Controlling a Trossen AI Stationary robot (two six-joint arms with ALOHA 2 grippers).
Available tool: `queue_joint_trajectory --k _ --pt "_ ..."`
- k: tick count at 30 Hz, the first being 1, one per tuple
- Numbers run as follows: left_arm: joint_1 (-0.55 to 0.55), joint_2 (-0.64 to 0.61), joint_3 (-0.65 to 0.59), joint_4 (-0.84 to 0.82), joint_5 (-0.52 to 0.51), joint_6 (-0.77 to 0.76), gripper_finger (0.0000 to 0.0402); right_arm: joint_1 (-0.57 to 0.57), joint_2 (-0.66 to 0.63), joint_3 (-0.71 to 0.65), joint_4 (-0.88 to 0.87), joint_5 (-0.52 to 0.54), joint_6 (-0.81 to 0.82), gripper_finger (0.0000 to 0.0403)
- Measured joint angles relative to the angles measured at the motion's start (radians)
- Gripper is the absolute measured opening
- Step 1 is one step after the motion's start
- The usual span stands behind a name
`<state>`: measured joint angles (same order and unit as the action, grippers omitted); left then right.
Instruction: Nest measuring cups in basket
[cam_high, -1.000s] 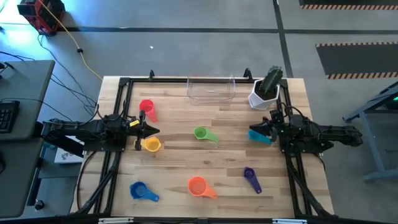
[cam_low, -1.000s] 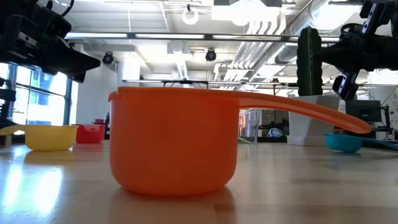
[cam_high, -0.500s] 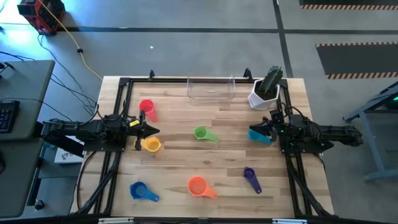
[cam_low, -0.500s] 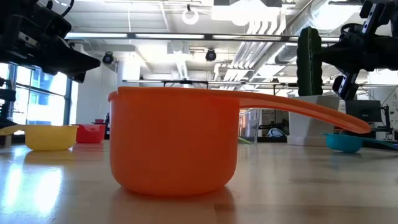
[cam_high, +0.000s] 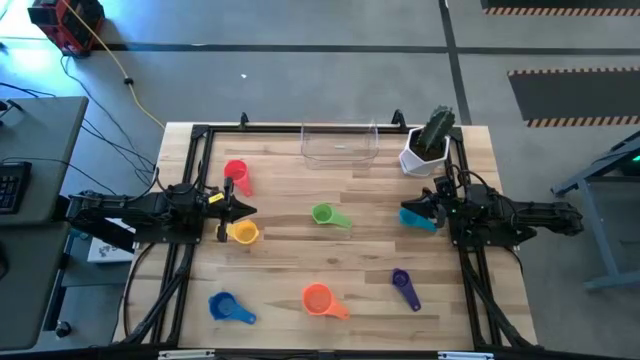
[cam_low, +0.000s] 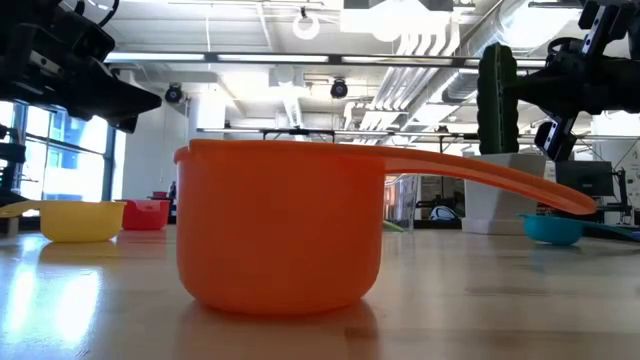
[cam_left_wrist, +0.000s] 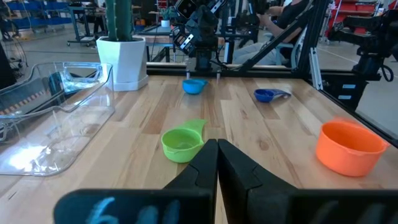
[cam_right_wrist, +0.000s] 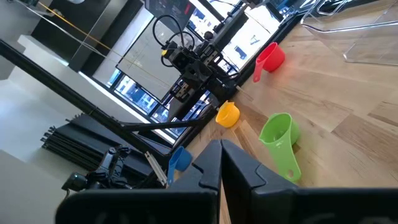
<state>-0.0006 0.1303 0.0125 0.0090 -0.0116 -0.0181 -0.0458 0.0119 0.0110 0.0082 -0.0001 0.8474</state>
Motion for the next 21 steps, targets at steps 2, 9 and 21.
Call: queue_joint_trajectory --k 2,9,21 --pt "0.000 0.000 0.000 0.003 -0.010 -0.005 0.0003 0.000 0.000 0.000 0.000 0.000 0.000 0.0000" --pt "0.000 0.000 0.000 0.006 -0.056 0.001 0.0007 0.000 0.000 0.000 0.000 0.000 0.000 0.0000" --pt "0.000 0.000 0.000 0.022 -0.139 0.032 0.0073 0.000 0.000 0.000 0.000 0.000 0.000 0.0000"
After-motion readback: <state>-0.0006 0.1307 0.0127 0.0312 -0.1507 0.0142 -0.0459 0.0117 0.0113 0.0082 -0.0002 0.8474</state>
